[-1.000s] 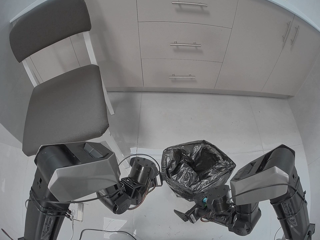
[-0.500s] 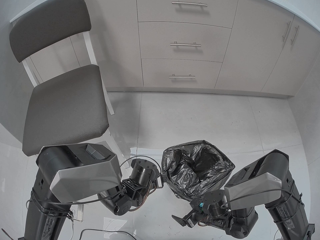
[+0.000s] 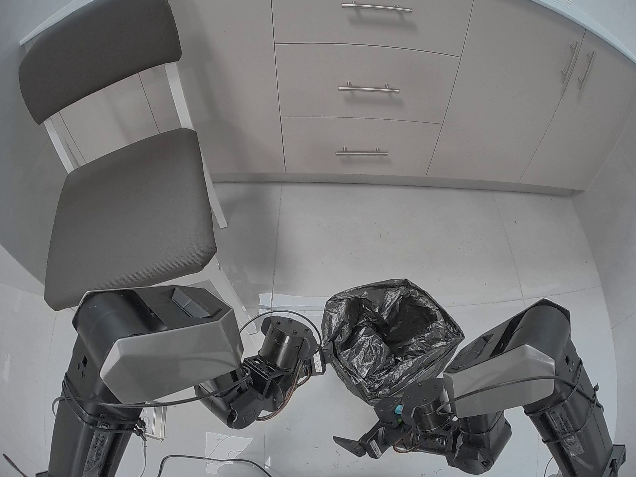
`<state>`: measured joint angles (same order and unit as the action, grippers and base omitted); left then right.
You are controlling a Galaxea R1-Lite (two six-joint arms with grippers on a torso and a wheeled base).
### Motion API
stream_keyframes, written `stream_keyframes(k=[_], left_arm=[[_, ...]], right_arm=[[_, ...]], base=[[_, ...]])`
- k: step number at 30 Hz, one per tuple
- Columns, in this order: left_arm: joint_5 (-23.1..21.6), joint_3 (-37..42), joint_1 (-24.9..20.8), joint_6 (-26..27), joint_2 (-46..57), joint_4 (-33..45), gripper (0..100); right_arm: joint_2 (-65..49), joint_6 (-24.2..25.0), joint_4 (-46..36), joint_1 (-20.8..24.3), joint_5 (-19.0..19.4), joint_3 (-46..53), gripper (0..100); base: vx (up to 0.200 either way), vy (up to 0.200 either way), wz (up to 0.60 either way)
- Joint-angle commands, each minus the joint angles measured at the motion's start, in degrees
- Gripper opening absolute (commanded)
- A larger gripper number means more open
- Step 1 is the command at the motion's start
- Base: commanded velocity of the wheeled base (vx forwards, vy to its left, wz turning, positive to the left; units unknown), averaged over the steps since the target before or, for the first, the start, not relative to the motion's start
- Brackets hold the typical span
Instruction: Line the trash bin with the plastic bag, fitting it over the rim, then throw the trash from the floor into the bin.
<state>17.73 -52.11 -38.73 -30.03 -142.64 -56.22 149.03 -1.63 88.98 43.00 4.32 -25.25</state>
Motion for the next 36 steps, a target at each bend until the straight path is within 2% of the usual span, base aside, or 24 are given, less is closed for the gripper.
stream_keyframes(k=[1,6,12,14,16,26,32,36], left_arm=[[0.0,0.0,-0.1,0.0,-0.1,0.0,100],[0.0,0.2,-0.3,-0.1,-0.1,0.0,100],[0.0,0.3,-0.3,0.0,-0.2,0.0,100],[0.0,0.3,-0.3,0.0,-0.1,0.0,100],[0.0,0.3,-0.3,0.0,-0.1,0.0,100],[0.0,0.4,-0.3,0.0,-0.1,0.0,100],[0.0,0.4,-0.3,0.0,-0.1,0.0,100],[0.0,0.4,-0.4,0.0,-0.3,0.0,100]], right_arm=[[-0.4,1.2,1.0,-1.3,1.7,-0.9,100],[-2.0,3.2,-4.1,-2.4,2.2,-2.4,100],[-1.8,3.3,-3.4,-2.4,2.2,-2.1,100],[-1.4,3.4,1.0,-2.4,2.0,-0.8,100],[-1.8,3.4,1.0,-2.4,2.0,1.1,100],[-12.5,6.2,1.0,-2.2,2.3,5.5,100],[-11.9,6.9,1.0,-2.7,1.9,3.5,100],[-9.8,9.3,1.0,-4.4,1.5,0.4,100]], base=[[0.0,0.0,0.0],[0.0,0.0,0.0],[0.0,0.0,0.0],[0.0,0.0,0.0],[0.0,0.0,0.0],[0.0,0.0,0.0],[0.0,0.0,0.0],[0.0,0.0,0.0]])
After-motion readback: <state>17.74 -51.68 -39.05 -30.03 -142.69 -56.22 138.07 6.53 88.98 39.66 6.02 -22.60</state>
